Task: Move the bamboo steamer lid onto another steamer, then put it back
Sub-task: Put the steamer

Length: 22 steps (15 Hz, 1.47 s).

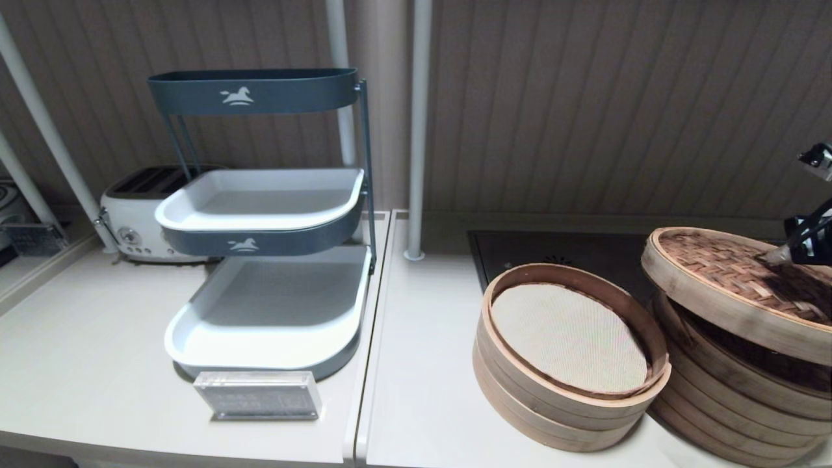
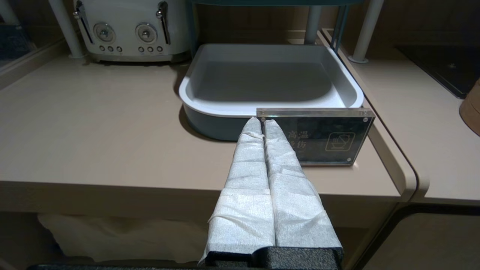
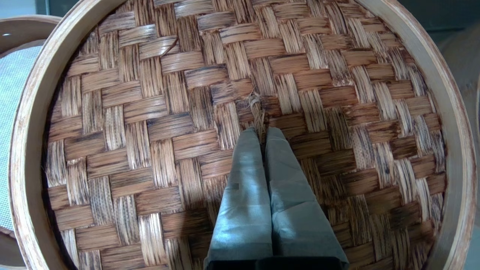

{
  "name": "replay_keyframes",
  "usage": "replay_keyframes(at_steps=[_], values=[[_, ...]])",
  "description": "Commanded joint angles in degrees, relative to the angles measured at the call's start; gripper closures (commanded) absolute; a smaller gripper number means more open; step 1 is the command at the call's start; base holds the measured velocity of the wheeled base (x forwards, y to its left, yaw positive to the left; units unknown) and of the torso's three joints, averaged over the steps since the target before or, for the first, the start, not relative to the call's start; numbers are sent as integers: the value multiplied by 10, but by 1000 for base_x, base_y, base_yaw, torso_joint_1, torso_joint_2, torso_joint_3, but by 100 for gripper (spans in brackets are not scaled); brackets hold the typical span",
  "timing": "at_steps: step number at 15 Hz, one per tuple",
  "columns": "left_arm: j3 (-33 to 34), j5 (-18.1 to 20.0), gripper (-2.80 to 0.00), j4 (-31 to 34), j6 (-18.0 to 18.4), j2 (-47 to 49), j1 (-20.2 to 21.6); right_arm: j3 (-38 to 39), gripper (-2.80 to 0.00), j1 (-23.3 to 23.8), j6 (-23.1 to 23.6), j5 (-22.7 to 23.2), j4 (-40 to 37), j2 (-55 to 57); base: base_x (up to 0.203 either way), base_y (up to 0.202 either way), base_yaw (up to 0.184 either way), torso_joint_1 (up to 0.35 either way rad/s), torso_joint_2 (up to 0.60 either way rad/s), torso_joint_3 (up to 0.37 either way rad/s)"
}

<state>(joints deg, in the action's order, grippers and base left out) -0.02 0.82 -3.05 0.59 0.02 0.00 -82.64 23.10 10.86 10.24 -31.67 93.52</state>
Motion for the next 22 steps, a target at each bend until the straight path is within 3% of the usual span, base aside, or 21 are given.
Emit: replay_keyframes(at_steps=[1, 10, 14, 22], values=[[16, 0, 0, 0, 0, -2, 0, 2, 0, 20, 1, 10, -1, 9, 0, 0, 0, 0, 0, 0], [16, 0, 0, -1, 0, -2, 0, 4, 0, 75, 21, 53, 1, 30, 0, 0, 0, 0, 0, 0], [16, 0, 0, 0, 0, -2, 0, 26, 0, 101, 40, 69, 42, 32, 0, 0, 0, 0, 0, 0], [16, 0, 0, 0, 0, -1, 0, 67, 0, 107, 44, 82, 44, 24, 0, 0, 0, 0, 0, 0]])
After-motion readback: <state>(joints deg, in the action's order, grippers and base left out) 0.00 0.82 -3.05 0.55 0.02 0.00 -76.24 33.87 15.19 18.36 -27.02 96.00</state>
